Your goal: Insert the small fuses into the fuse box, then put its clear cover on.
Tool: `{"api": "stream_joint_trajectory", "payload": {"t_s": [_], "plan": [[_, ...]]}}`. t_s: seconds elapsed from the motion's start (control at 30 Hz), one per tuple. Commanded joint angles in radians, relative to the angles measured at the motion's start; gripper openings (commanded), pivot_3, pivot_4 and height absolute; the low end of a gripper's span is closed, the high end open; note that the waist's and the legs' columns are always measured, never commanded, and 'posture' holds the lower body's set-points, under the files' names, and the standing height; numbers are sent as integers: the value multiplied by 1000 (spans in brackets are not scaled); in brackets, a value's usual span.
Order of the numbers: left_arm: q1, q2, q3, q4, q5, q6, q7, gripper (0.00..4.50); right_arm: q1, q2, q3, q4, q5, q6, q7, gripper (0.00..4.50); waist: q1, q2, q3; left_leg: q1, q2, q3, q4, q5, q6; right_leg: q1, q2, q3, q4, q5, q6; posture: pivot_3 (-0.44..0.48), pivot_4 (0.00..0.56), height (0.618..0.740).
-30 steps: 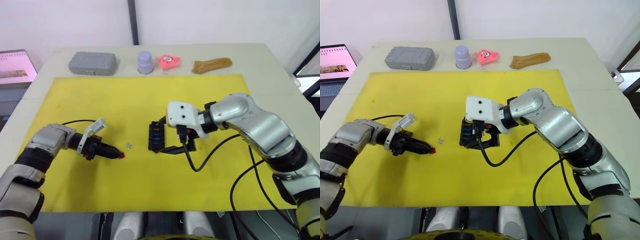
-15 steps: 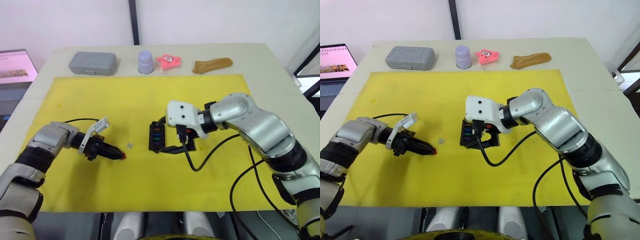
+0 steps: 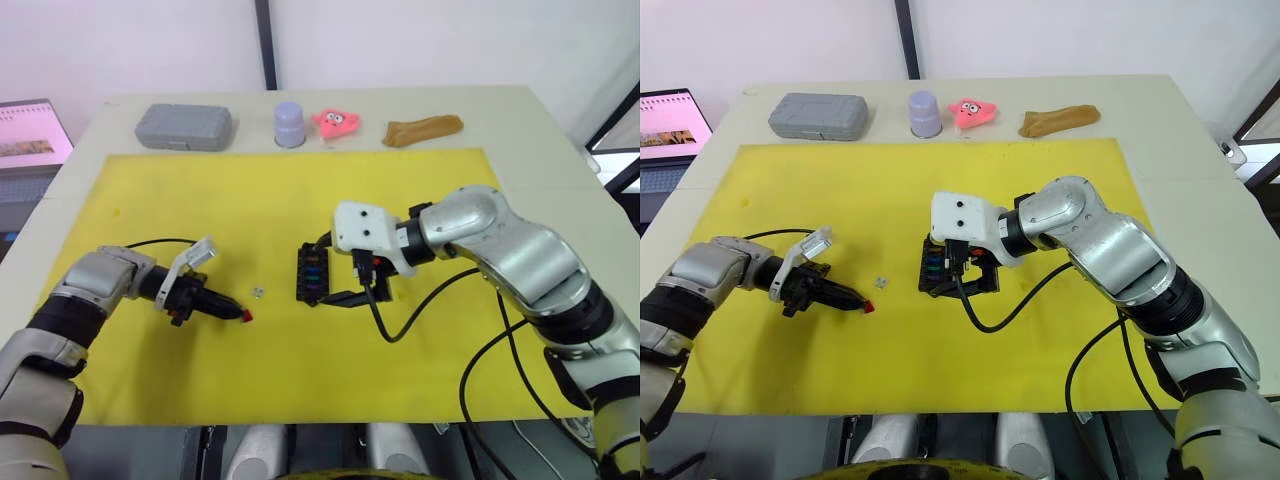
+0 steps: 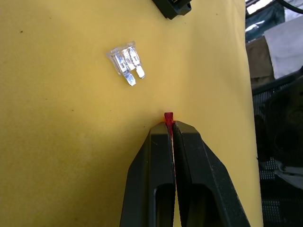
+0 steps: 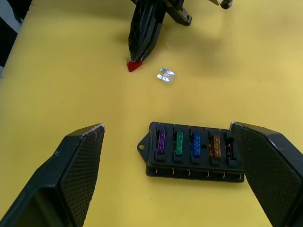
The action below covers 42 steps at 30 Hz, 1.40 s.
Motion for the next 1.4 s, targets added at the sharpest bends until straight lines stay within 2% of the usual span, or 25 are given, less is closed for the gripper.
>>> {"api": "stream_joint_trajectory", "payload": {"t_s": [0.03,0.3,0.53,0.7,0.87,1.0,1.23,1.4], "plan": [[12,27,-10,-30,-6,-7,-3,51,-14,7,-14,-20,-1,-20,0,4500,0,0,0,0,0,0,0,0,0,0,0,0,0,0,0,0,150,740],[42,55,-42,-55,21,-76,-3,51,-14,7,-14,-21,-3,-20,-1,4500,0,0,0,0,0,0,0,0,0,0,0,0,0,0,0,0,150,740],[42,41,-21,-49,38,-84,-3,51,-14,7,-12,-22,-6,-23,-2,4500,-1,0,0,0,0,0,0,0,0,0,0,0,0,0,0,0,150,740],[-5,24,66,-15,45,-76,-3,51,-12,5,-13,-24,-6,-24,-3,4500,0,0,0,0,0,1,0,0,0,0,0,0,0,0,0,0,150,740],[54,93,95,-139,8,-74,-3,51,-6,1,-16,-30,-1,-24,0,4500,-1,0,0,-1,0,0,0,0,0,0,0,0,0,0,0,0,150,740],[75,109,164,-185,-9,-45,-3,51,2,7,-31,-31,16,-19,-1,4500,0,0,0,0,1,0,0,0,0,-1,0,0,0,0,0,0,150,740],[-20,60,320,-290,-85,54,72,51,27,58,-204,-6,196,146,-34,4500,6,-2,1,-1,1,0,1,0,0,0,-1,0,0,0,0,0,150,740],[-68,10,367,-365,-118,87,121,51,12,100,-323,38,314,283,-90,4500,-1,-2,1,0,1,0,0,0,0,0,-1,0,0,0,0,0,150,740]]}}
